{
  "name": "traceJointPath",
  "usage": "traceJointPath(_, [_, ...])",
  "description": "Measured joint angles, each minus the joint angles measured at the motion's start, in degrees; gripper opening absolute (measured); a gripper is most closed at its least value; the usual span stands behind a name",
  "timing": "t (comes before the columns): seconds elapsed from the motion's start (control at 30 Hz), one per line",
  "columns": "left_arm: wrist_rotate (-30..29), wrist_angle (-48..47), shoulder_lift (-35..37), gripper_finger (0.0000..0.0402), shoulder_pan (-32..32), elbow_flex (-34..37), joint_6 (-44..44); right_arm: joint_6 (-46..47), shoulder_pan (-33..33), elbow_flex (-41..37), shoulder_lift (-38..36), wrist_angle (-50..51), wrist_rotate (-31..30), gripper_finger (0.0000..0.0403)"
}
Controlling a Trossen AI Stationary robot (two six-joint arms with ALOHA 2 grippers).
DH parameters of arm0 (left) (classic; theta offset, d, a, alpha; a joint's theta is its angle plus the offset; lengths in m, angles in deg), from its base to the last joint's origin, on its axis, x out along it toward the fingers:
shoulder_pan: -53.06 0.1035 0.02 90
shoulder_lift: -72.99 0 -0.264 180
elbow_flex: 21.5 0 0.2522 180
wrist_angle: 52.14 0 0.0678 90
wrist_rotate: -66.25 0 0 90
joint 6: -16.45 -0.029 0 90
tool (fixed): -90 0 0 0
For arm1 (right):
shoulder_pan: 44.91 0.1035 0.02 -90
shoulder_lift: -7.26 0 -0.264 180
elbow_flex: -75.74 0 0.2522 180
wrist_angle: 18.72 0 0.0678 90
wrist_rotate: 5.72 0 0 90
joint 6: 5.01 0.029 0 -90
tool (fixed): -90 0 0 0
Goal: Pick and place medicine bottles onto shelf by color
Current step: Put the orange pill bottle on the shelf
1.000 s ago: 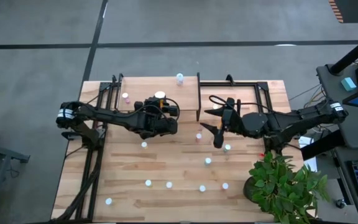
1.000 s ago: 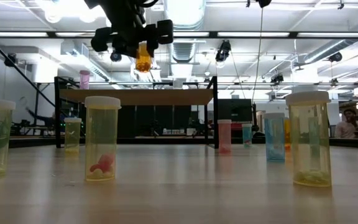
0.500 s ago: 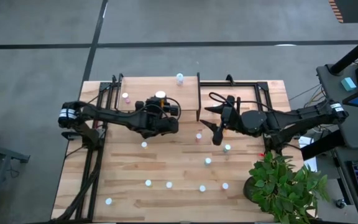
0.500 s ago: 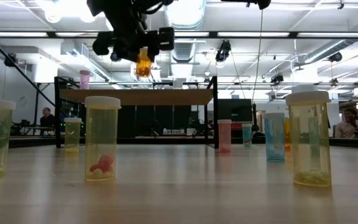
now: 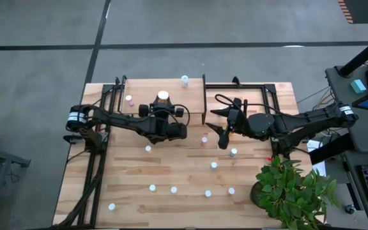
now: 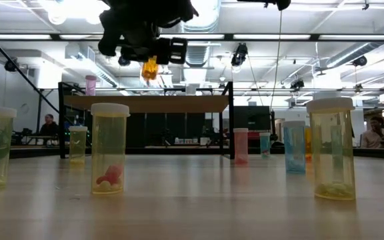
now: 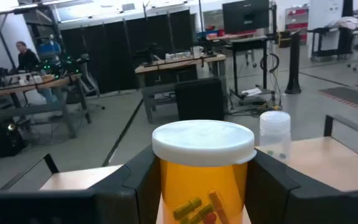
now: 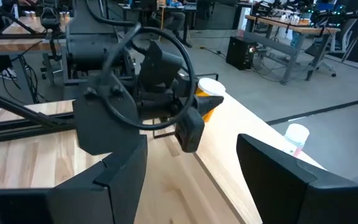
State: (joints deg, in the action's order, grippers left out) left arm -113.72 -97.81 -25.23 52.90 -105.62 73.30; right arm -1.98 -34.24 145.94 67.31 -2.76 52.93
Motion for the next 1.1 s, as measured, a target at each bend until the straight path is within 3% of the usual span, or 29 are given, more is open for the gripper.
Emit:
traceJointPath(0.2, [0.7, 0.6, -2.5, 0.0158, 2.0, 0.2, 0.2, 0.0, 0.0, 0.0, 0.0, 0.3, -0.3, 0.0237])
traceJointPath(0.43, [5.7, 1.9, -2.9, 0.0158, 2.2, 0.1, -0.2, 0.0, -0.2, 0.0, 0.0, 0.4, -0.4, 0.0237])
traceJointPath(0.77, [6.9, 3.5, -4.3, 0.0159, 3.0, 0.5, 0.0, -0.1, -0.6, 0.0, 0.0, 0.4, -0.4, 0.0237])
traceJointPath(1.1, [10.6, 4.5, -4.6, 0.0224, 3.6, 0.6, 0.0, -0.1, -0.6, 0.0, 0.0, 0.4, -0.4, 0.0237])
